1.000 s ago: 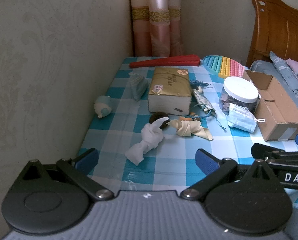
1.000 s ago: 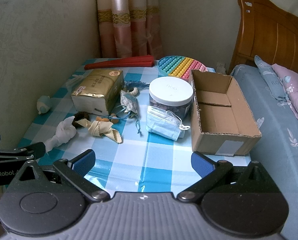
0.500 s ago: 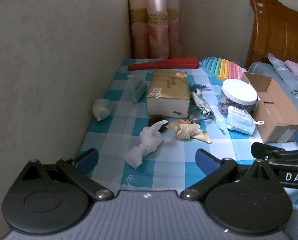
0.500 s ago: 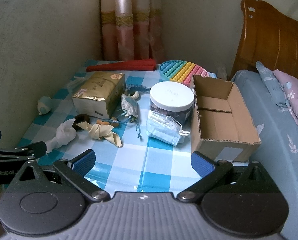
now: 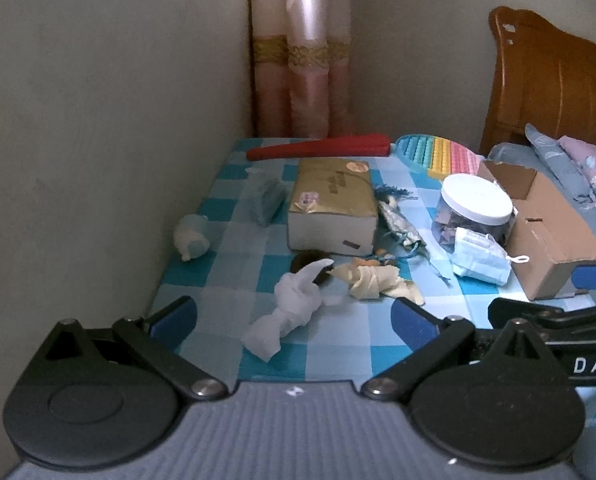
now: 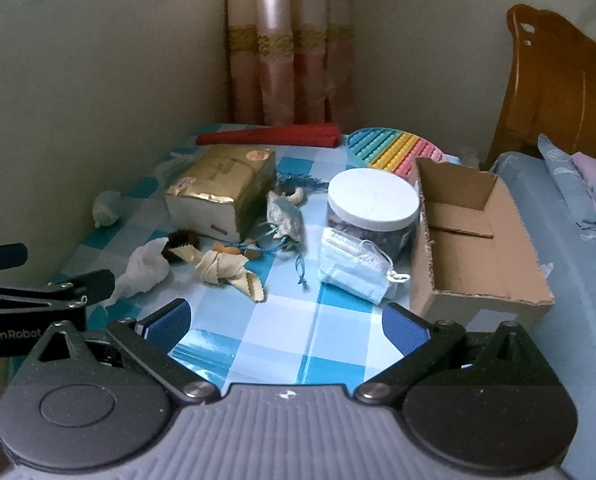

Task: Organize soft objects
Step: 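Close the left gripper on the knotted white cloth while the right tool approaches the beige cloth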

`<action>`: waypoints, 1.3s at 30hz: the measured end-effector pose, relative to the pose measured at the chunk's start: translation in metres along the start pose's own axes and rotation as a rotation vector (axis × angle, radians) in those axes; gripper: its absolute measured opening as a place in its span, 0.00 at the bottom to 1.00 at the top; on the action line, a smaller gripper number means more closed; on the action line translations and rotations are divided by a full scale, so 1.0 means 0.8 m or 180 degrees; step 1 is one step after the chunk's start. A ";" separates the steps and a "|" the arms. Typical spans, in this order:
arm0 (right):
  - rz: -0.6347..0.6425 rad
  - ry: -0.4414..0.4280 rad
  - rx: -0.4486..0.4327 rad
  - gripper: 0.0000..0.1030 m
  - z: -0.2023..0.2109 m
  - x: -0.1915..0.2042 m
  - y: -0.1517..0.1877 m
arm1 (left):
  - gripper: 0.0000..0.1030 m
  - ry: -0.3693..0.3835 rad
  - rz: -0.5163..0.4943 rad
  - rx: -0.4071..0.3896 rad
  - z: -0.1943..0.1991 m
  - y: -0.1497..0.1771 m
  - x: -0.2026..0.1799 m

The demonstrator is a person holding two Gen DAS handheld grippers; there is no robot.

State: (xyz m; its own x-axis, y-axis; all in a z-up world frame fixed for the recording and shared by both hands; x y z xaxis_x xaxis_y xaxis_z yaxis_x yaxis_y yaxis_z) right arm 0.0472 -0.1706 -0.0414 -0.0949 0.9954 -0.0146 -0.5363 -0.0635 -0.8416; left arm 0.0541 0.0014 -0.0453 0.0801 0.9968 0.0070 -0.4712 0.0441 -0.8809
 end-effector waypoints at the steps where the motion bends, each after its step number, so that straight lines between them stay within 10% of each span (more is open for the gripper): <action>1: 0.0024 -0.0011 0.0009 1.00 -0.003 0.001 0.002 | 0.99 0.0017 0.0009 -0.0003 -0.003 0.003 0.001; 25: 0.0176 -0.0424 0.0302 1.00 -0.080 -0.005 0.057 | 0.97 0.0185 -0.0260 0.0236 -0.086 0.049 0.006; 39: 0.0251 -0.0577 0.0449 1.00 -0.111 0.005 0.065 | 0.52 0.0245 -0.0221 0.0316 -0.139 0.051 0.007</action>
State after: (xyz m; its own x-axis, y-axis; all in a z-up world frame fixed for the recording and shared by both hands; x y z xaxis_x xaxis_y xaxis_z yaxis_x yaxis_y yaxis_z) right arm 0.0933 -0.1638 -0.1334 -0.2832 0.9586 0.0306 -0.6319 -0.1625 -0.7578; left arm 0.1327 0.0010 -0.1336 0.1809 0.9831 0.0267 -0.5464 0.1230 -0.8285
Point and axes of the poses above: each gripper's, at about its wrist camera, not at the fingertips, and z roughly against the way its jaws point, x to its left, y to its underside, the point moved 6 cm from there along -z, roughly the way its jaws point, and after that the axes turned 11 degrees about -x, right-handed, at the moved point
